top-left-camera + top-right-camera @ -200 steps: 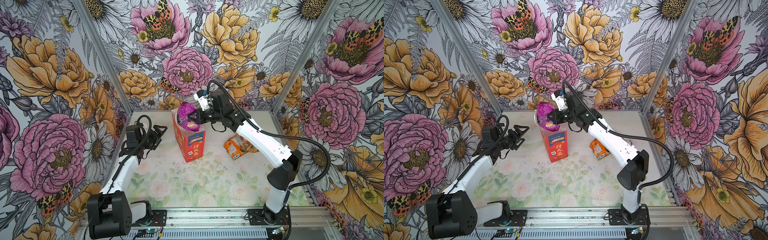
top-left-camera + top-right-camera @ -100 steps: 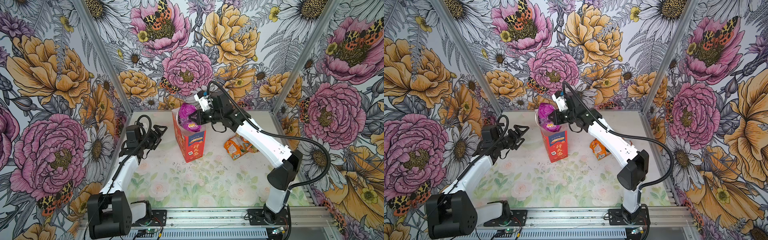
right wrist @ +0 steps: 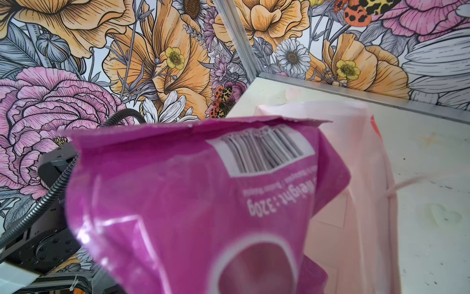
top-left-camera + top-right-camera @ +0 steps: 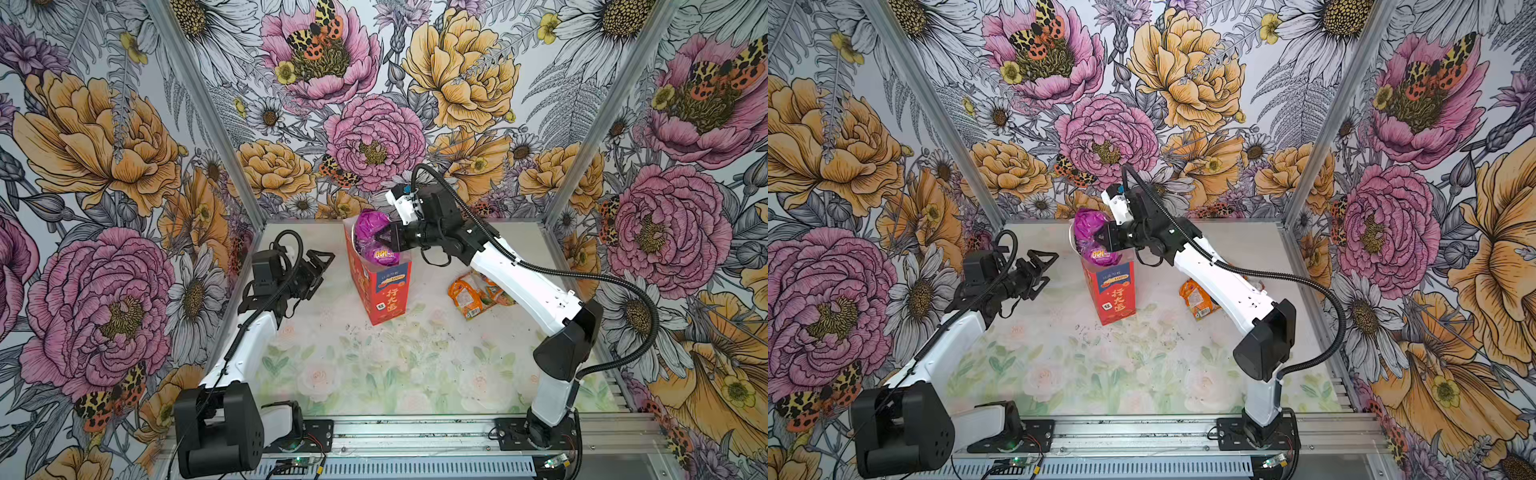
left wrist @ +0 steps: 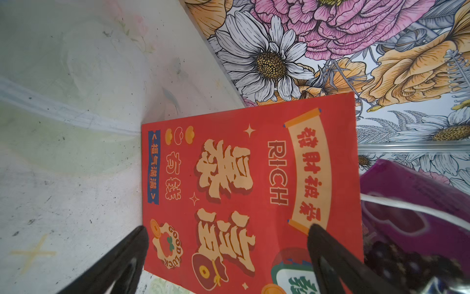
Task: Place the snacks into the paper bag
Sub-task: 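Lower the purple pouch into the red bag with the right gripper, then open the right gripper to release the pouch inside the bag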
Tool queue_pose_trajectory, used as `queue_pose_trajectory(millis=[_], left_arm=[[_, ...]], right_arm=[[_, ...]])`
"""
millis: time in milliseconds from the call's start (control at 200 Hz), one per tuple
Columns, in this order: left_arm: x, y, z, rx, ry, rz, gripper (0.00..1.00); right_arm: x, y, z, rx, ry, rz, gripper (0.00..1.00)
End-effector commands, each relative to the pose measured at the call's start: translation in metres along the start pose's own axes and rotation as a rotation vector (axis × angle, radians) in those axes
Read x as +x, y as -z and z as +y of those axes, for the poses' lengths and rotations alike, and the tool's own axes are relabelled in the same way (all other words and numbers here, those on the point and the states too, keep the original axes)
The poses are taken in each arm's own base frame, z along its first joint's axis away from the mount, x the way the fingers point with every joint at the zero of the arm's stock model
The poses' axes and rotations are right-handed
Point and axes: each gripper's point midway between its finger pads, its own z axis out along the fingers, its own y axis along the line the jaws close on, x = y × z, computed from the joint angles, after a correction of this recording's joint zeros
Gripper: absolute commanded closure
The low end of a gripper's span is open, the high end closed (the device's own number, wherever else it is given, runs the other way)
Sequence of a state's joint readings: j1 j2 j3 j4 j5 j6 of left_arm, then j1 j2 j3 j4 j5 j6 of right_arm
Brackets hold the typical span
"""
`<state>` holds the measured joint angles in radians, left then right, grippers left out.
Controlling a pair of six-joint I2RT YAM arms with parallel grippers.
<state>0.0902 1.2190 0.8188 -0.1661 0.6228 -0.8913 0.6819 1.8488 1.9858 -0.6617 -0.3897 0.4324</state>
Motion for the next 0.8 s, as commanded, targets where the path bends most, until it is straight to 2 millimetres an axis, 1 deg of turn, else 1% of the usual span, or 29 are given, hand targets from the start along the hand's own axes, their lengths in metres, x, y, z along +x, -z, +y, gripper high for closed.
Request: queue_pose_trajectory(millis=[0,75,170,605,796], left_arm=[[-0.0008,-0.001,-0.0012,0.029,-0.005,0.009,0.01],[-0.0011,-0.0015,-0.0007,0.028,-0.004,0.01,0.01],[-0.0014,-0.0015,-0.0001,0.027,-0.003,0.009,0.01],[0.0008,-0.0038,0.0024,0.023,0.003,0.019,0.01],[0.0007,0.0004,-0.0035,0.031,-0.003,0.015,0.01]], right_arm=[[-0.0225,0.0047,0.0166,-0.051,0.045,-0.079,0.76],[-0.0213,0.0035,0.0164,-0.054,0.043,-0.074,0.72],[-0.0208,0.0029,0.0167,-0.057,0.043,-0.072,0.7],[-0.016,0.0002,0.019,-0.074,0.036,-0.055,0.67],[-0.018,0.0041,0.0222,-0.081,0.04,-0.062,0.66]])
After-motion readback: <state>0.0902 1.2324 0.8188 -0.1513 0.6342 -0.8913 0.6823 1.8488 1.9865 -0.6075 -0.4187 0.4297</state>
